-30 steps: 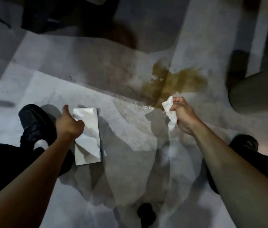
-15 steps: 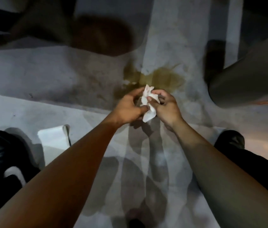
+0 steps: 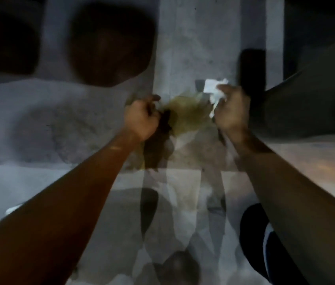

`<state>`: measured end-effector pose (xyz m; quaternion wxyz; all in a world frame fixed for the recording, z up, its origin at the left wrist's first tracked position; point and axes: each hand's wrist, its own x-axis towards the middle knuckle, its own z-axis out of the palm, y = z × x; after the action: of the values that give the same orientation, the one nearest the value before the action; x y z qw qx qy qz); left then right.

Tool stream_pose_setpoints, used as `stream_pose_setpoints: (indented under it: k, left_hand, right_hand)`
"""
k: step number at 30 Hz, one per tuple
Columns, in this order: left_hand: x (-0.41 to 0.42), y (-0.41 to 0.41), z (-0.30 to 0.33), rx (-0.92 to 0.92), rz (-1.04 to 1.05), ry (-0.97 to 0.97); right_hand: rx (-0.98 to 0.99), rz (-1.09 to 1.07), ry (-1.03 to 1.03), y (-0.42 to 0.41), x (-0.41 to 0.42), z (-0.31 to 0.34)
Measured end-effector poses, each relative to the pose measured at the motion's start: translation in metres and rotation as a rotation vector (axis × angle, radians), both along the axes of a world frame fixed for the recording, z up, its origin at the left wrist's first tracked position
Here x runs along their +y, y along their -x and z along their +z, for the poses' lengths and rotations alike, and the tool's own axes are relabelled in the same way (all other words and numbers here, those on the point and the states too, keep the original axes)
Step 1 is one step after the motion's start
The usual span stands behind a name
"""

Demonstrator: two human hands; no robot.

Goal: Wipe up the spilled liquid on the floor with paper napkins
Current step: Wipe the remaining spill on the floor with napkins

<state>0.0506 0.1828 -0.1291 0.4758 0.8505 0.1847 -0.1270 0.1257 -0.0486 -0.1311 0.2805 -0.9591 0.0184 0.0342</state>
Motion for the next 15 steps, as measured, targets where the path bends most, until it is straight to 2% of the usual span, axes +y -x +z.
stream_pose_setpoints:
  k: [3, 5, 7, 9, 11, 13, 15]
  left_hand:
    - [0.025, -0.017, -0.005, -0.01, 0.038, -0.03]
    - [0.04, -0.019, -0.011, -0.042, 0.085, -0.146]
    - [0.054, -0.013, -0.018, 0.003, 0.115, -0.297]
    - [0.075, -0.001, -0.024, 0.079, 0.135, -0.474]
    - [0.103, 0.016, -0.035, 0.246, 0.14, -0.576]
    - [0.131, 0.037, -0.045, 0.449, 0.082, -0.549]
    - [0.149, 0.055, -0.053, 0.531, -0.004, -0.534]
  right_hand:
    - [0.028, -0.007, 0.147, -0.042, 0.007, -0.027]
    - [0.141, 0.086, 0.258, -0.035, 0.029, -0.035]
    - [0.142, 0.164, 0.274, -0.021, 0.055, -0.035]
    - [0.062, 0.265, 0.306, -0.006, 0.079, -0.035]
    - [0.0, 0.368, 0.352, 0.008, 0.095, -0.038]
    - [0.032, 0.523, 0.367, 0.021, 0.1, -0.04]
    - [0.089, 0.667, 0.329, 0.028, 0.095, -0.034]
